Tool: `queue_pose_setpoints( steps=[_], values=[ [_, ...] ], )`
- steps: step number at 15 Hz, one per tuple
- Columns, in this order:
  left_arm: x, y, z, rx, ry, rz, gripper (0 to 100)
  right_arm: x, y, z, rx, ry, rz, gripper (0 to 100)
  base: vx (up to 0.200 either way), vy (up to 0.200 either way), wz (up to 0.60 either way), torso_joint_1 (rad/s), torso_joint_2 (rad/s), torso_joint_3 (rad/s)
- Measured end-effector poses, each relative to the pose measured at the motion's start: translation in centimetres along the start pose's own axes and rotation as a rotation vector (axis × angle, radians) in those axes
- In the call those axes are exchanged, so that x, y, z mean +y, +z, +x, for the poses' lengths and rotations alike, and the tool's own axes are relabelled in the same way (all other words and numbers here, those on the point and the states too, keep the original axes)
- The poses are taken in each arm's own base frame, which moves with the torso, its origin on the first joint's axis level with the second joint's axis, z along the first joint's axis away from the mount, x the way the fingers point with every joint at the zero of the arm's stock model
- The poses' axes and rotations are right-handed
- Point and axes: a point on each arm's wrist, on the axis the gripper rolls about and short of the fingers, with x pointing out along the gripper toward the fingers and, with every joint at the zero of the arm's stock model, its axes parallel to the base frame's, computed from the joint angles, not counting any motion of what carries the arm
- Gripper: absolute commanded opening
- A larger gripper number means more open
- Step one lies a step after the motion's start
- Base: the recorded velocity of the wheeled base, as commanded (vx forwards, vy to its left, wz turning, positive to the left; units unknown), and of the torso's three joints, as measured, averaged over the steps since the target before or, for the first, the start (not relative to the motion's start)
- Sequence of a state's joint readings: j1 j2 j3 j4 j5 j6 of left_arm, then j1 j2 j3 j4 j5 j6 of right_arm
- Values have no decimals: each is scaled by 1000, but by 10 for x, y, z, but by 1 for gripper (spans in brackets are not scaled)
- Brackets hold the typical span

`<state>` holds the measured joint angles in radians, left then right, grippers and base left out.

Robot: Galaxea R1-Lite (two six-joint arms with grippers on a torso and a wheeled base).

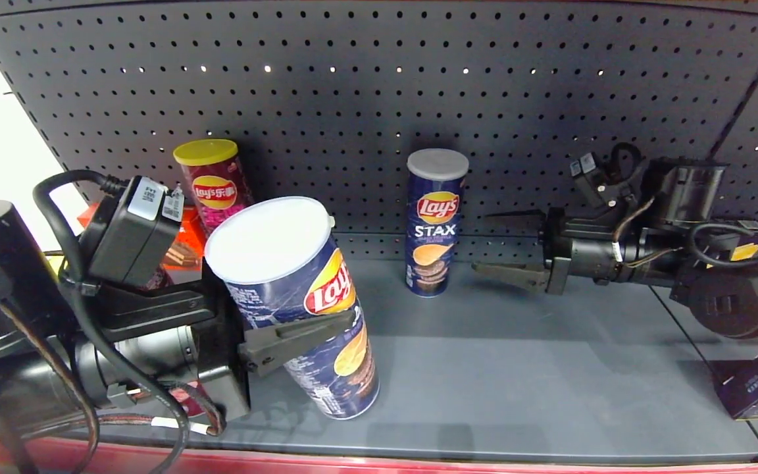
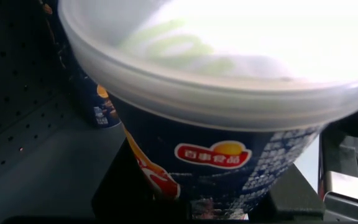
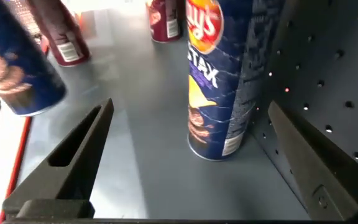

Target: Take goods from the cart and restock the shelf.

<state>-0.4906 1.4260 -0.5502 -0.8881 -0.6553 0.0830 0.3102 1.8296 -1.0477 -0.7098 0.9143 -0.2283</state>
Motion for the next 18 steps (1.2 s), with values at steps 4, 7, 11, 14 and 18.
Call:
queue_pose_setpoints(
  steps=[4,7,11,14,18],
  values=[
    [1,-1,1,3,0,-2,0,-10,-13,16,9,15,14,100,0,0,0,0,0,0],
    [1,-1,1,5,0,-4,0,-16,-18,27,8,27,15,100,0,0,0,0,0,0],
    [0,-3,0,10,2,-7,0,-21,-27,40,10,41,20,100,0,0,0,0,0,0],
    [0,-4,0,11,4,-8,0,-27,-31,48,7,45,16,100,0,0,0,0,0,0],
    [0,-4,0,12,7,-9,0,-34,-37,58,5,51,14,100,0,0,0,0,0,0]
  ],
)
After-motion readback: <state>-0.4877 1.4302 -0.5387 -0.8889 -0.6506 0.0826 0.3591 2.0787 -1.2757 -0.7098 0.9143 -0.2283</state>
